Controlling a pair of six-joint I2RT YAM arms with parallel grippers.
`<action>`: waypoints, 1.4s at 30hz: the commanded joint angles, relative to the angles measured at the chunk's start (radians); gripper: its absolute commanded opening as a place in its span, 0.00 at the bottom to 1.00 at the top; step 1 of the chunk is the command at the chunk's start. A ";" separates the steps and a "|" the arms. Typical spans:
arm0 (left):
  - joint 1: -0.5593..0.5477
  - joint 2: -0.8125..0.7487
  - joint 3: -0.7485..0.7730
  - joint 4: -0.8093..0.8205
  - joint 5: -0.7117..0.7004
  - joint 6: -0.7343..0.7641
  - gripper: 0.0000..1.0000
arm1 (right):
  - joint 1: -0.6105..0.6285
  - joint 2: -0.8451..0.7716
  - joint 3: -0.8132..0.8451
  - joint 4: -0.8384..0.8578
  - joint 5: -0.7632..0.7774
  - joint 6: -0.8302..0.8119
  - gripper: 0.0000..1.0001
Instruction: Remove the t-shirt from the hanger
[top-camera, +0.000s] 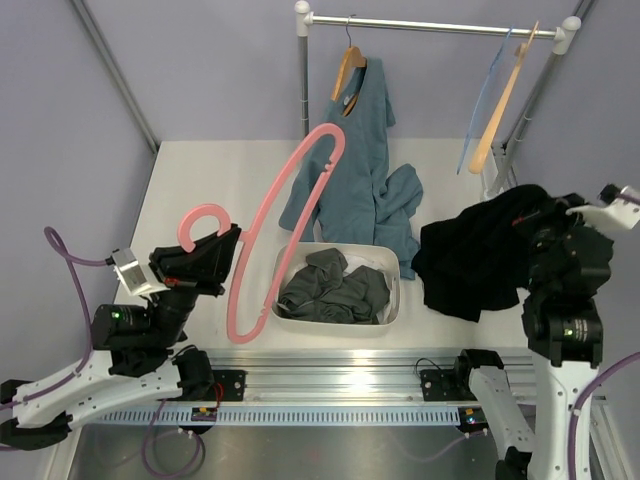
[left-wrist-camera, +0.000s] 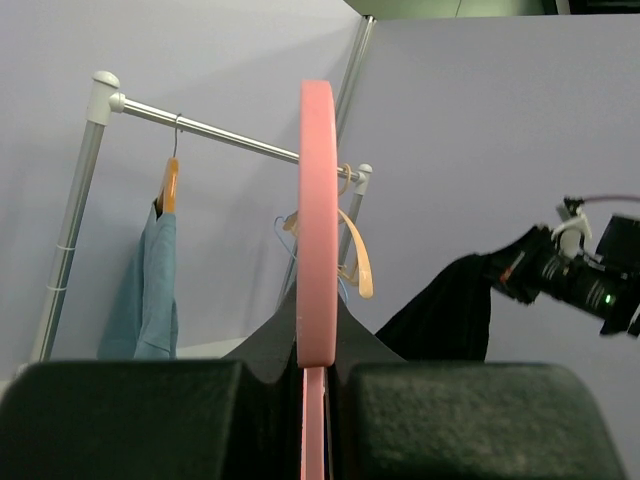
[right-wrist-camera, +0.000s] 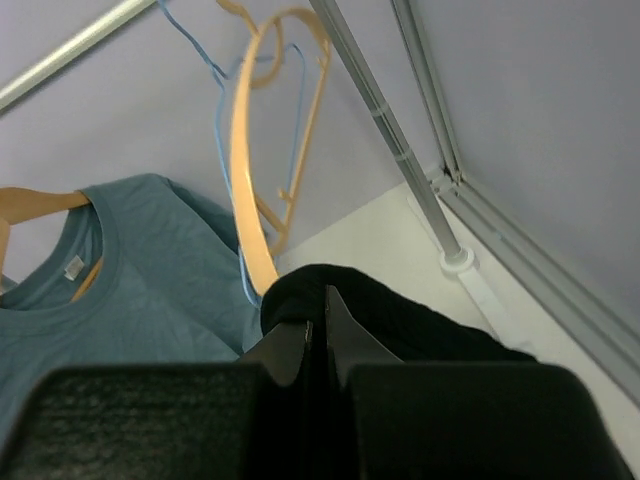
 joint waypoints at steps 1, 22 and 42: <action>-0.001 0.023 -0.006 0.068 -0.025 -0.036 0.00 | -0.002 -0.107 -0.243 0.118 0.058 0.150 0.00; 0.001 0.141 0.253 -0.507 0.327 -0.200 0.00 | -0.002 0.029 -0.480 0.080 -0.311 0.060 1.00; 0.002 0.205 0.313 -0.803 0.587 -0.252 0.00 | 0.165 -0.083 -0.326 0.561 -1.652 0.132 0.99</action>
